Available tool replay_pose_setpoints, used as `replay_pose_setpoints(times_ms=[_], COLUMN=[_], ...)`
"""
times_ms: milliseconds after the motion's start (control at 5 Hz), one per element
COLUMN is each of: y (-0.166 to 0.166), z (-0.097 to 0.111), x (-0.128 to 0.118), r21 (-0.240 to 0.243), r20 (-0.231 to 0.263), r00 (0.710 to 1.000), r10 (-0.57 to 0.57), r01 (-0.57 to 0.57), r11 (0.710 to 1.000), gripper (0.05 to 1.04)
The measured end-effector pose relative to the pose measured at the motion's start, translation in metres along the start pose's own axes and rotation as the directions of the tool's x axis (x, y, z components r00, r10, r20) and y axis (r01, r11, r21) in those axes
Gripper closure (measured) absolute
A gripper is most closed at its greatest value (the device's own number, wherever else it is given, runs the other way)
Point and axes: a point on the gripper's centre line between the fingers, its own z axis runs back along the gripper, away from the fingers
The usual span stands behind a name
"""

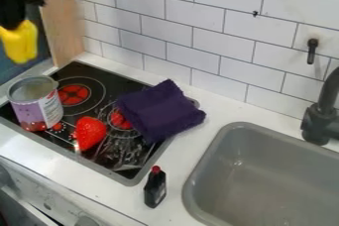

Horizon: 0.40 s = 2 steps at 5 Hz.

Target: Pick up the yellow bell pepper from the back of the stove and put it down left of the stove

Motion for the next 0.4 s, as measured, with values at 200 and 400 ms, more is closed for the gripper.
replay_pose_setpoints(times_ms=[200,400], y=[0.017,0.022], z=[0.0,-0.004], x=[-0.006,-0.017], r21=[0.008,0.018], r20=[-0.014,-0.089], r00=[0.998,0.991], r10=[0.064,0.098], r01=[-0.064,-0.097], r11=[0.998,0.995], gripper=[0.973,0.973])
